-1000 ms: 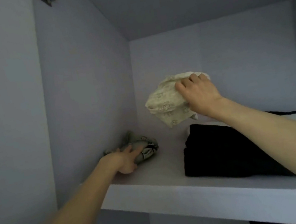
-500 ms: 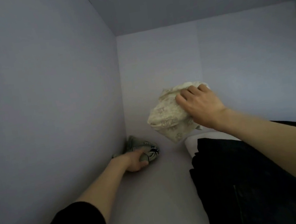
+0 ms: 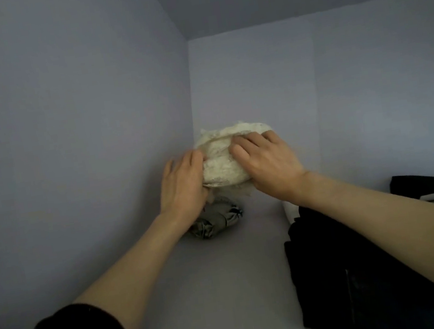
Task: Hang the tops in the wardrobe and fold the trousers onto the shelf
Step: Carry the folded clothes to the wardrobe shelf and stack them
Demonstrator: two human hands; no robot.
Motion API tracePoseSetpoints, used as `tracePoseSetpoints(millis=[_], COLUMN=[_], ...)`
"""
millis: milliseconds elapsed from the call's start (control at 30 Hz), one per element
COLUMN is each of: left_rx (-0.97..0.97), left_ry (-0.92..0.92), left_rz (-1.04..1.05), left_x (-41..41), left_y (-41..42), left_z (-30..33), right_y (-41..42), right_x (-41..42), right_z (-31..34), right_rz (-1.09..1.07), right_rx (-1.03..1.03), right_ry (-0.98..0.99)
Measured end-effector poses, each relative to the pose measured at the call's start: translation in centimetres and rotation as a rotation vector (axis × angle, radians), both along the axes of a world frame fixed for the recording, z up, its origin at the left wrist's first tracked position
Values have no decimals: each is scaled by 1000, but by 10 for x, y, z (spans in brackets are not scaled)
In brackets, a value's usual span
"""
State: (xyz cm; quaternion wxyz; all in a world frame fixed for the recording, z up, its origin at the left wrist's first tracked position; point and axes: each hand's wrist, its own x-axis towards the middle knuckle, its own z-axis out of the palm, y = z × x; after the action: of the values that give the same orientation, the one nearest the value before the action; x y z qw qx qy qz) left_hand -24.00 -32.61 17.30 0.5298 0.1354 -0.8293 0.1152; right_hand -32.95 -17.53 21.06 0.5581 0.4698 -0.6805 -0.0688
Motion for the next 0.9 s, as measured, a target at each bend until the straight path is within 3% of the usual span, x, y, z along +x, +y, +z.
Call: tracePoseSetpoints(millis=[133, 200, 267, 333, 367, 433, 533, 633, 800, 833, 900], left_rx=[-167, -139, -67, 95, 247, 474, 508, 390, 212, 238, 303], left_ry=[13, -42, -204, -518, -674, -856, -850, -753, -561, -575, -696], left_rz=[87, 164, 297, 370, 338, 242, 160, 232, 204, 165, 152], left_x=[39, 59, 74, 83, 90, 95, 105, 114, 119, 117, 113], left_y=[-4, -1, 0, 2, 1, 1, 7, 21, 44, 45, 44], left_z=[-6, -10, -19, -31, -37, -43, -48, -51, -59, -61, -64], right_y=[-7, -15, -28, -35, -38, -39, -37, -36, -46, -49, -49], right_x=[25, 38, 46, 54, 61, 63, 63, 59, 49, 47, 44], right_z=[-10, -16, -32, -51, -57, -53, -40, -46, -61, -61, -53], right_rz=[153, 158, 122, 109, 118, 161, 123, 137, 180, 169, 132], right_rx=[-58, -24, 131, 386, 496, 590, 694, 659, 480, 514, 613], right_ry=[102, 41, -139, -473, -645, -809, -794, -753, -422, -446, -679])
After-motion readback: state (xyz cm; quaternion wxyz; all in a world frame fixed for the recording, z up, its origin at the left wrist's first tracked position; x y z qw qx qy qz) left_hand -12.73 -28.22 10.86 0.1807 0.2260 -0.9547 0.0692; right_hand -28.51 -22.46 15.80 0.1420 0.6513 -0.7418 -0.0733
